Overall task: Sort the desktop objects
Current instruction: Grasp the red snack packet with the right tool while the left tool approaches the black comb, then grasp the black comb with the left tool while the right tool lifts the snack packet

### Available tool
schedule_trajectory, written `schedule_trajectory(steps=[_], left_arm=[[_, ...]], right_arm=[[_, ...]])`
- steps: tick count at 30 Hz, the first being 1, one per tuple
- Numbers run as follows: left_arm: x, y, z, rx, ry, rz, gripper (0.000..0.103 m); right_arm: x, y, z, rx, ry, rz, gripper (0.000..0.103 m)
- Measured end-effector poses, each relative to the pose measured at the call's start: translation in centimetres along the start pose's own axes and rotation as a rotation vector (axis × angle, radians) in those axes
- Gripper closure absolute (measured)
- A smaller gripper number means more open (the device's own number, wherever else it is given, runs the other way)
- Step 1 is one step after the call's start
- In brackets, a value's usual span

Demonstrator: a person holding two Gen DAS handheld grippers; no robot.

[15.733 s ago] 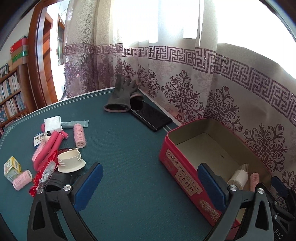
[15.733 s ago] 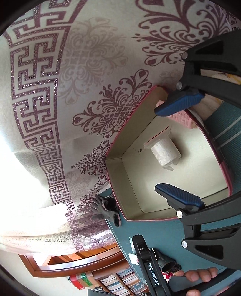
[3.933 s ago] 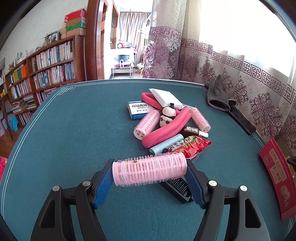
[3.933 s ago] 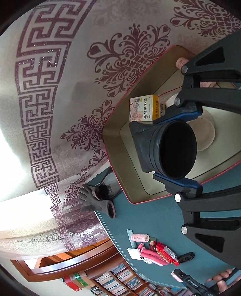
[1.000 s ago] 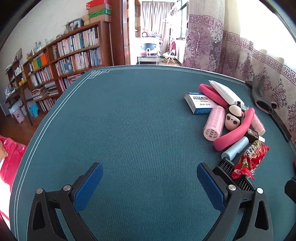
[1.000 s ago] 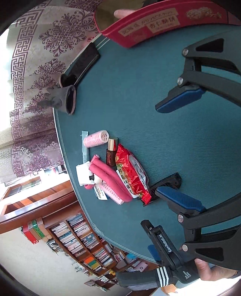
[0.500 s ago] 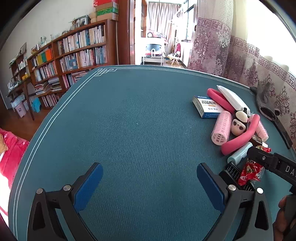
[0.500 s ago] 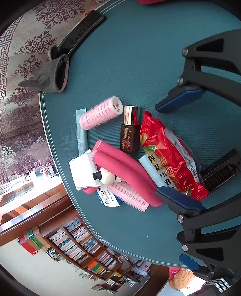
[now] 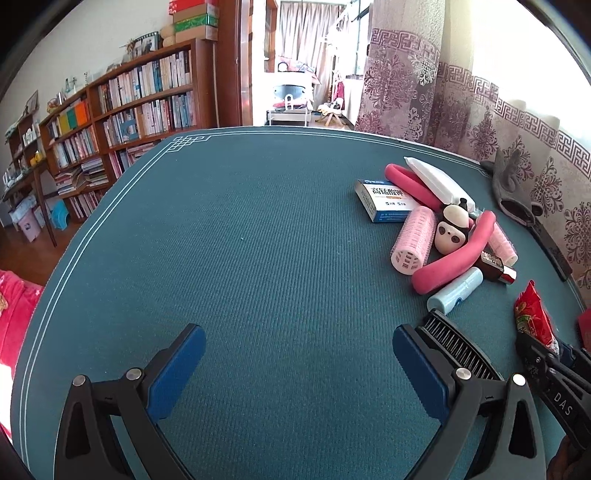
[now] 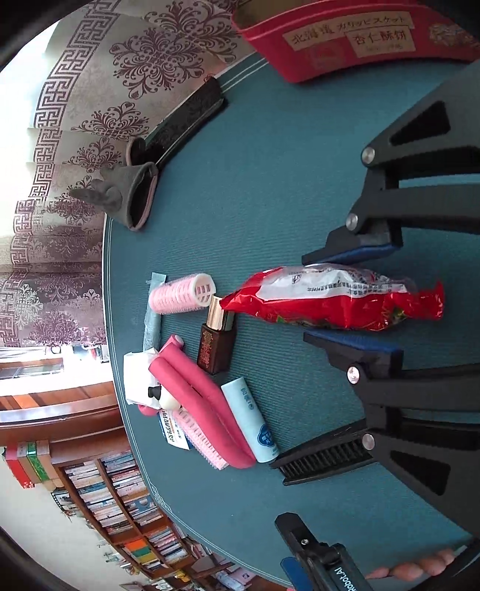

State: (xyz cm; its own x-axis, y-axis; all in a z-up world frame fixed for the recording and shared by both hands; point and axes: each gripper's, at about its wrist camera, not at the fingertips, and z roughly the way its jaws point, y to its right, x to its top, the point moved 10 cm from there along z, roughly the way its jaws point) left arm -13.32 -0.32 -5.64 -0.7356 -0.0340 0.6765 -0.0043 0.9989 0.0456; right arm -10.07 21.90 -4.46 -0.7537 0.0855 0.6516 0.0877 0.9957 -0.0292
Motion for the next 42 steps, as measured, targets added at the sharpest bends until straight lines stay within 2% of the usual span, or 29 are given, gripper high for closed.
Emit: schedule_trajectory(steps=[6,10,16,19,24,29,35,37,42], left_arm=[[-0.3,2.2,-0.8,-0.067,0.002,0.024,0.001],[-0.7,4.4,-1.4,-0.126,-0.009,0.041,0.001],[-2.1,8.3,-0.6,-0.203,-0.094,0.042,0.001],[-2.6,9.2,0.3,-0.181,-0.117,0.069,0.001],[-2.6,8.9,0.5,-0.188,-0.099,0.089,0.001],[-2.7,6.1,0.2,-0.183,-0.122,0.095,0.001],[-2.4,2.7,0.2,-0.089,-0.121,0.082,0.001],[-2.3,2.8,0.4,-0.08,-0.123,0.086,0.001],[-1.8,4.6,1.2,-0.074,-0.117,0.123,0.002]], right_arm=[[-1.9,2.9,-1.7,-0.031,0.009,0.035,0.07],[-2.8,3.8,-2.3,-0.022,0.012,0.073,0.07],[-2.8,3.6,-2.3,-0.03,0.02,0.073,0.07],[-2.8,3.7,-2.3,-0.006,0.025,0.093,0.069],[-2.8,3.8,-2.3,0.026,0.033,0.115,0.069],[-2.9,3.8,-2.4,0.055,0.039,0.131,0.067],[-2.8,3.2,-2.5,0.084,0.041,0.118,0.054],[-2.8,2.9,-2.4,0.083,0.039,0.1,0.048],[-2.8,2.9,-2.5,0.096,0.04,0.104,0.044]])
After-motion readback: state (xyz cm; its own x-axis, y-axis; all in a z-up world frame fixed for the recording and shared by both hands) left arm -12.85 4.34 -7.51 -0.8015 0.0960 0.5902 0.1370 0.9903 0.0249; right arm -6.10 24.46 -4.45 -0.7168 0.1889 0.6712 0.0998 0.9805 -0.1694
